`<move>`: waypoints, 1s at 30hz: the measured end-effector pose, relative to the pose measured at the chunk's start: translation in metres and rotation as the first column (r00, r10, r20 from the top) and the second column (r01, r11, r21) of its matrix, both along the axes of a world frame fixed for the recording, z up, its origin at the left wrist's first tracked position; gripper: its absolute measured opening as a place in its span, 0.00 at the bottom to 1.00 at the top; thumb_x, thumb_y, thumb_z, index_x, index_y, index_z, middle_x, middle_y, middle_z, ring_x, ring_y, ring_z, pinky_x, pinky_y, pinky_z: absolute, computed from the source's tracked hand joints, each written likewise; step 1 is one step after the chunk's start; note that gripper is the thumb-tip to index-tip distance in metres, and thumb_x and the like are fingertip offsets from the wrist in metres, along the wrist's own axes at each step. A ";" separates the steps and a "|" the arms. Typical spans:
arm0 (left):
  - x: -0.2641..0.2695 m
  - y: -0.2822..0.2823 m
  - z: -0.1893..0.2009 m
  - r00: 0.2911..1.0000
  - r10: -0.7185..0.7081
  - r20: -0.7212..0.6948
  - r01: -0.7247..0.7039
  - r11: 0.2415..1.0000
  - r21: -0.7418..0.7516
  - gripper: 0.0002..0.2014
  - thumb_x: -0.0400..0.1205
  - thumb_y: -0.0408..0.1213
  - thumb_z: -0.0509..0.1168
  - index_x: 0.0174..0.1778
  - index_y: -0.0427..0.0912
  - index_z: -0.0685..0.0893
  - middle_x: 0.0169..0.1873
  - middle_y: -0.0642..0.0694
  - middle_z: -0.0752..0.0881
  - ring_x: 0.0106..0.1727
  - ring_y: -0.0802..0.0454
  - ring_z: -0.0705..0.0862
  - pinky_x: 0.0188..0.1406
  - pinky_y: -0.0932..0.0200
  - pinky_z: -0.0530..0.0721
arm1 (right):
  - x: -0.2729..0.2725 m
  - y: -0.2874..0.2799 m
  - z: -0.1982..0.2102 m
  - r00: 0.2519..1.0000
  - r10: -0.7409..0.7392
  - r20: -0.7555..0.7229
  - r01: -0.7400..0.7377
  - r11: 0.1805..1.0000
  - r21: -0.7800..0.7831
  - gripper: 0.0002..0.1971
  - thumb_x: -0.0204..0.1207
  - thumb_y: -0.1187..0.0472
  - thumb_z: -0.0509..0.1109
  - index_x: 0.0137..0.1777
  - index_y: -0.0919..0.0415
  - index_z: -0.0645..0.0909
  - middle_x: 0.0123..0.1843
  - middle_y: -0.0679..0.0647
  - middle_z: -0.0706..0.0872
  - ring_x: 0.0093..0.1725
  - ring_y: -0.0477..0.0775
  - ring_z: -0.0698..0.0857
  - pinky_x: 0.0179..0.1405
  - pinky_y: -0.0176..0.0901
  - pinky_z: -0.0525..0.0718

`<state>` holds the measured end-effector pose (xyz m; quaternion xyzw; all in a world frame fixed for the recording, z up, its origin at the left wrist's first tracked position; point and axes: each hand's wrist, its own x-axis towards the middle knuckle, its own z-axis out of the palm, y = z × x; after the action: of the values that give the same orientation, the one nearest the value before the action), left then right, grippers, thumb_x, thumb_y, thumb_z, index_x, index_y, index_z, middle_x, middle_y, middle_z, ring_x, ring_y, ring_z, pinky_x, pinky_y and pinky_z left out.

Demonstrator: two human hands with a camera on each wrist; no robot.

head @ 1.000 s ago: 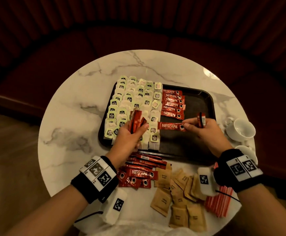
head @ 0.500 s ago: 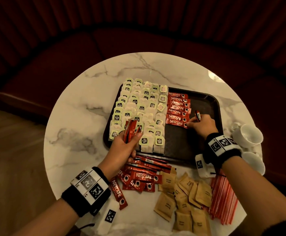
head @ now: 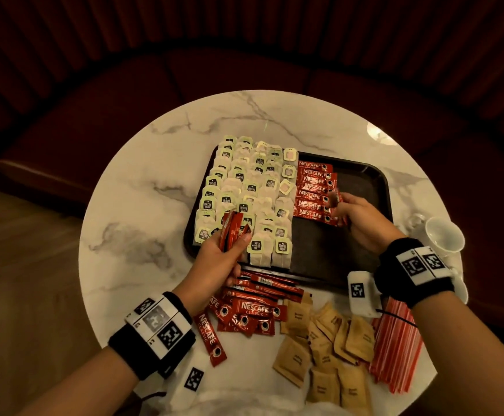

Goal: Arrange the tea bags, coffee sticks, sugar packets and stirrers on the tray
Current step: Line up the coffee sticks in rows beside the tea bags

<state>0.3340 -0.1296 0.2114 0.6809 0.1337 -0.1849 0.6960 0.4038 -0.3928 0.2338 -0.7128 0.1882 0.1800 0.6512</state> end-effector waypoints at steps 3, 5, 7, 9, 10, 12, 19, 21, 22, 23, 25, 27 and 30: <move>0.000 -0.003 0.000 1.000 -0.017 -0.014 0.016 1.000 -0.010 0.11 0.83 0.46 0.66 0.53 0.42 0.78 0.29 0.50 0.81 0.21 0.58 0.77 0.17 0.65 0.74 | -0.013 -0.003 0.005 0.974 0.223 0.046 -0.214 0.965 -0.152 0.19 0.83 0.74 0.61 0.60 0.50 0.82 0.57 0.47 0.87 0.59 0.46 0.85 0.67 0.41 0.78; 0.000 -0.007 0.000 0.999 -0.037 -0.035 0.036 0.999 -0.036 0.12 0.84 0.46 0.64 0.52 0.39 0.79 0.31 0.46 0.83 0.23 0.55 0.79 0.20 0.64 0.77 | -0.020 -0.003 0.010 0.912 0.406 0.058 -0.355 0.852 -0.384 0.12 0.83 0.66 0.68 0.59 0.49 0.85 0.55 0.47 0.89 0.53 0.41 0.86 0.62 0.38 0.81; 0.001 -0.012 0.002 0.998 -0.053 -0.042 0.050 0.995 -0.081 0.12 0.86 0.43 0.63 0.55 0.37 0.80 0.34 0.45 0.87 0.26 0.54 0.81 0.23 0.63 0.79 | -0.027 0.002 0.014 0.868 0.491 0.072 -0.396 0.773 -0.496 0.11 0.82 0.65 0.68 0.56 0.48 0.85 0.49 0.50 0.89 0.44 0.42 0.88 0.49 0.37 0.87; 0.003 -0.020 0.006 0.998 -0.040 -0.039 0.034 0.989 -0.144 0.11 0.87 0.40 0.61 0.61 0.39 0.79 0.40 0.46 0.89 0.29 0.56 0.81 0.24 0.64 0.78 | -0.036 0.012 0.017 0.826 0.554 0.103 -0.403 0.708 -0.581 0.16 0.83 0.68 0.66 0.62 0.47 0.85 0.52 0.46 0.88 0.44 0.38 0.85 0.44 0.29 0.83; 0.004 -0.025 0.009 0.999 -0.026 -0.042 0.019 0.985 -0.174 0.11 0.87 0.39 0.61 0.62 0.39 0.78 0.43 0.45 0.89 0.30 0.57 0.81 0.24 0.64 0.77 | -0.040 0.015 0.017 0.796 0.591 0.130 -0.395 0.669 -0.629 0.18 0.82 0.68 0.66 0.66 0.48 0.84 0.55 0.43 0.86 0.49 0.35 0.83 0.48 0.25 0.78; 0.007 -0.034 0.017 0.999 -0.004 -0.046 -0.006 0.976 -0.218 0.12 0.87 0.41 0.61 0.62 0.39 0.77 0.40 0.47 0.85 0.29 0.59 0.78 0.24 0.66 0.75 | -0.049 0.022 0.014 0.744 0.644 0.175 -0.377 0.622 -0.686 0.19 0.82 0.66 0.67 0.70 0.50 0.82 0.58 0.41 0.82 0.54 0.34 0.78 0.54 0.21 0.72; 0.010 -0.044 0.023 0.989 -0.084 0.119 0.091 0.995 -0.052 0.20 0.79 0.41 0.73 0.66 0.47 0.78 0.46 0.56 0.90 0.48 0.65 0.88 0.50 0.61 0.86 | -0.068 0.028 0.012 0.768 0.582 0.267 -0.362 0.739 -0.569 0.26 0.80 0.53 0.70 0.78 0.49 0.73 0.66 0.46 0.78 0.68 0.45 0.75 0.69 0.41 0.75; 0.010 -0.043 0.021 0.991 -0.062 0.121 0.068 0.997 -0.044 0.18 0.78 0.37 0.74 0.63 0.46 0.80 0.45 0.56 0.89 0.48 0.65 0.88 0.48 0.62 0.84 | -0.073 0.025 0.014 0.844 0.444 0.301 -0.335 0.875 -0.350 0.21 0.82 0.55 0.67 0.74 0.43 0.74 0.67 0.42 0.80 0.66 0.37 0.78 0.63 0.35 0.77; 0.010 -0.043 0.022 0.991 -0.046 0.123 0.052 0.998 -0.042 0.17 0.78 0.36 0.74 0.61 0.46 0.81 0.44 0.56 0.89 0.46 0.65 0.88 0.46 0.64 0.83 | -0.075 0.024 0.015 0.882 0.354 0.310 -0.294 0.929 -0.224 0.17 0.84 0.59 0.66 0.71 0.43 0.77 0.65 0.42 0.82 0.63 0.36 0.81 0.58 0.34 0.81; 0.010 -0.043 0.022 0.992 -0.031 0.125 0.036 0.998 -0.043 0.15 0.78 0.36 0.74 0.59 0.46 0.81 0.44 0.55 0.88 0.44 0.65 0.87 0.43 0.65 0.84 | -0.076 0.022 0.015 0.912 0.266 0.312 -0.240 0.963 -0.122 0.16 0.84 0.63 0.66 0.68 0.46 0.80 0.62 0.43 0.85 0.60 0.38 0.84 0.54 0.35 0.83; 0.010 -0.043 0.021 0.992 -0.017 0.127 0.021 0.999 -0.029 0.14 0.78 0.36 0.74 0.57 0.46 0.82 0.41 0.54 0.87 0.40 0.62 0.86 0.37 0.68 0.84 | -0.077 0.018 0.012 0.946 0.132 0.297 -0.130 0.991 -0.024 0.13 0.81 0.65 0.69 0.64 0.55 0.82 0.58 0.51 0.87 0.53 0.45 0.89 0.49 0.36 0.87; 0.010 -0.044 0.019 0.994 -0.027 0.103 0.029 1.000 -0.012 0.13 0.79 0.38 0.73 0.57 0.44 0.81 0.37 0.54 0.85 0.35 0.60 0.82 0.33 0.66 0.82 | -0.076 0.012 0.006 0.964 0.014 0.265 -0.023 0.999 0.029 0.12 0.79 0.67 0.71 0.61 0.60 0.83 0.53 0.57 0.87 0.50 0.49 0.90 0.46 0.38 0.88; 0.006 -0.042 0.015 0.998 -0.066 -0.025 0.065 0.997 -0.039 0.09 0.83 0.40 0.67 0.57 0.42 0.80 0.37 0.48 0.82 0.31 0.59 0.79 0.31 0.64 0.78 | -0.068 -0.003 -0.008 0.969 -0.109 0.221 0.113 0.993 -0.009 0.10 0.78 0.70 0.71 0.58 0.64 0.86 0.53 0.57 0.90 0.52 0.52 0.90 0.44 0.35 0.88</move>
<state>0.3395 -0.1719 0.2264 0.6689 0.1167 -0.2190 0.7007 0.3359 -0.3961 0.2259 -0.7237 0.1565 0.0612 0.6693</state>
